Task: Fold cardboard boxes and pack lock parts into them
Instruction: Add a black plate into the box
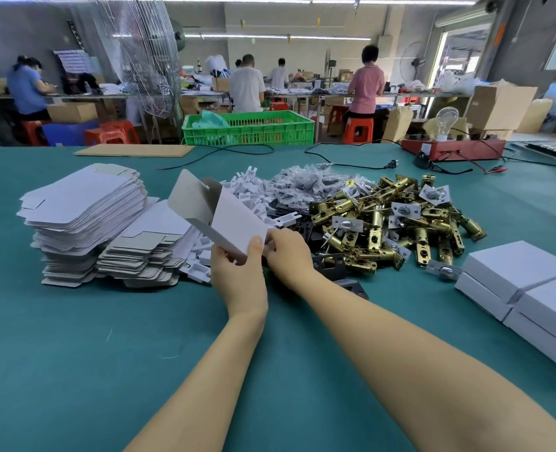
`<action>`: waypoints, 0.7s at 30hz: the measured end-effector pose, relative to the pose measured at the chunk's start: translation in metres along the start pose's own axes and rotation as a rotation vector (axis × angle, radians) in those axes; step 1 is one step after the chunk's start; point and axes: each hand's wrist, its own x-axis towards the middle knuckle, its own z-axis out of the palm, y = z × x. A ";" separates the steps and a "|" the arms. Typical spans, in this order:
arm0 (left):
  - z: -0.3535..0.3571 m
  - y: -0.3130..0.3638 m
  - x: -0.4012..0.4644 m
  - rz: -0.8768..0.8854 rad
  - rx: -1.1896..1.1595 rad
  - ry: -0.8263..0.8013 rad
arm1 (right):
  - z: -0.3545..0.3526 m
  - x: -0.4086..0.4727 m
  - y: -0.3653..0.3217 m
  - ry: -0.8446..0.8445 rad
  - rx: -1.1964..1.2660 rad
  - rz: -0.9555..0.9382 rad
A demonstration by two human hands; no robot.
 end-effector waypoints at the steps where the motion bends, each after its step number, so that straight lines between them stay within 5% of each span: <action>1: 0.000 0.001 -0.001 0.007 -0.017 0.003 | -0.004 -0.001 -0.001 0.032 0.089 0.036; 6: 0.000 0.001 -0.004 0.016 -0.046 -0.089 | -0.043 -0.013 0.011 0.194 0.571 0.174; 13: 0.004 0.000 -0.021 -0.014 0.009 -0.601 | -0.127 -0.056 0.054 0.268 1.162 0.420; 17: 0.005 -0.002 -0.028 0.036 0.100 -0.743 | -0.174 -0.070 0.057 0.229 1.153 0.293; 21: 0.004 -0.002 -0.030 0.048 0.143 -0.784 | -0.209 -0.076 0.042 0.192 0.886 -0.004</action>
